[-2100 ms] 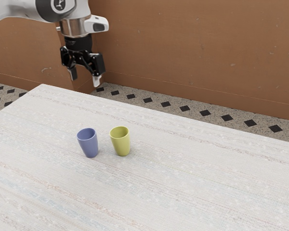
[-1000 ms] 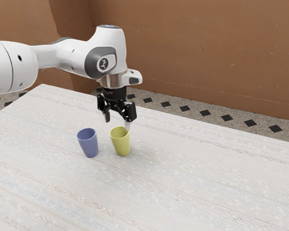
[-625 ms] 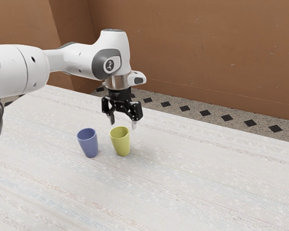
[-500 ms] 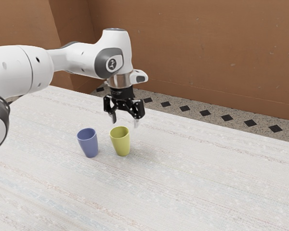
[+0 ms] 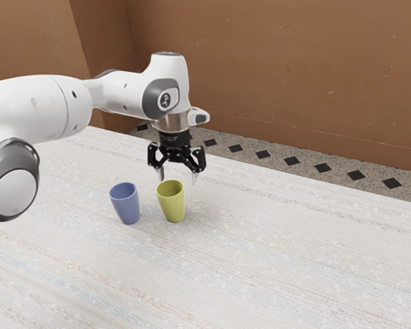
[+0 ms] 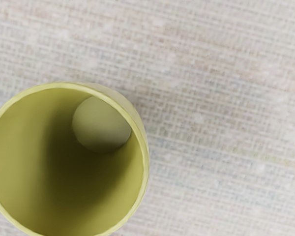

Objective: Place the right cup onto the left cup

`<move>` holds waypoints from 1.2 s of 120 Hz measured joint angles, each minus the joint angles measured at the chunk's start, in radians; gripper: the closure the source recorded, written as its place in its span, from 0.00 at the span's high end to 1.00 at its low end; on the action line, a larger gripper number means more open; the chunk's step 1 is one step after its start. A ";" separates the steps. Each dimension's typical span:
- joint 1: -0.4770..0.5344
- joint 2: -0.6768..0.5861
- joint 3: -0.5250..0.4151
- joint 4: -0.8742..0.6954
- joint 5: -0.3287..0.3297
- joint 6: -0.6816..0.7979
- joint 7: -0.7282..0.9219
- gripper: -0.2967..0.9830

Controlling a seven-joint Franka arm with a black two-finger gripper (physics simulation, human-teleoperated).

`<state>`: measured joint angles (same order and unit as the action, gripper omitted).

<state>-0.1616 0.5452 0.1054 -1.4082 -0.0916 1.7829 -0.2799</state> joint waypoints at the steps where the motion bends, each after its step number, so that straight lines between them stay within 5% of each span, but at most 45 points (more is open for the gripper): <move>1: 0.000 0.002 0.000 0.001 0.000 0.000 -0.001 0.77; 117: 0.017 0.132 -0.002 0.071 -0.008 0.050 -0.072 0.77; 144: 0.016 0.146 -0.002 0.074 -0.008 0.053 -0.078 0.69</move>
<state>-0.1452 0.6909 0.1037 -1.3340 -0.0997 1.8356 -0.3579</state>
